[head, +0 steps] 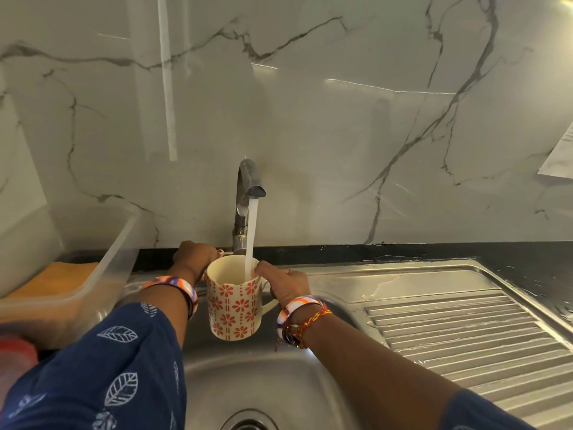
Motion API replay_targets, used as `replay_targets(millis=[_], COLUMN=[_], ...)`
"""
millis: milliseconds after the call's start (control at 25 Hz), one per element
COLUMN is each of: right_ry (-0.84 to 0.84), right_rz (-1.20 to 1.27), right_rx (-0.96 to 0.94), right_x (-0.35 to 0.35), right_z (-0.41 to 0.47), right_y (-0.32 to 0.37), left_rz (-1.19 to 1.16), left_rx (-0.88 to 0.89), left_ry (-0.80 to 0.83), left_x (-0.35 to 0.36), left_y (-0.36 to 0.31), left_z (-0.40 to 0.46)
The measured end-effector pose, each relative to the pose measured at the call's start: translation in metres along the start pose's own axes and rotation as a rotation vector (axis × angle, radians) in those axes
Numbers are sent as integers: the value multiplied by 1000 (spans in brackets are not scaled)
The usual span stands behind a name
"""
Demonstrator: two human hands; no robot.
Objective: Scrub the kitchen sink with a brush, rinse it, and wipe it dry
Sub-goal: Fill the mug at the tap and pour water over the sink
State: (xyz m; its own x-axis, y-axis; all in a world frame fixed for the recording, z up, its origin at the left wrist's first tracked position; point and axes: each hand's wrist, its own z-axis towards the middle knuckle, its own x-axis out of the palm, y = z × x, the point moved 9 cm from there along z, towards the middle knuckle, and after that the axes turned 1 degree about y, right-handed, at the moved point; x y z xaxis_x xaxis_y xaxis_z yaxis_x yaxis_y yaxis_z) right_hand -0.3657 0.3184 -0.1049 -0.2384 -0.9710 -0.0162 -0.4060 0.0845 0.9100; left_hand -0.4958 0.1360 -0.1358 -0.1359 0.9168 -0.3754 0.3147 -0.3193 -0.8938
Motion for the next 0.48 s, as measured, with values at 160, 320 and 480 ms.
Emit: replay_targets(millis=[160, 320, 480], right_ry=[-7, -6, -11], right_rz=[-30, -25, -50], right_rx=[-2, -6, -16], right_x=[-3, -7, -11], right_z=[-1, -3, -1], right_y=[-1, 3, 3], left_rz=[167, 143, 119], left_rx=[-78, -85, -86], left_ry=[-64, -62, -53], left_x=[-1, 2, 2], left_y=[-2, 0, -1], left_z=[-11, -10, -15])
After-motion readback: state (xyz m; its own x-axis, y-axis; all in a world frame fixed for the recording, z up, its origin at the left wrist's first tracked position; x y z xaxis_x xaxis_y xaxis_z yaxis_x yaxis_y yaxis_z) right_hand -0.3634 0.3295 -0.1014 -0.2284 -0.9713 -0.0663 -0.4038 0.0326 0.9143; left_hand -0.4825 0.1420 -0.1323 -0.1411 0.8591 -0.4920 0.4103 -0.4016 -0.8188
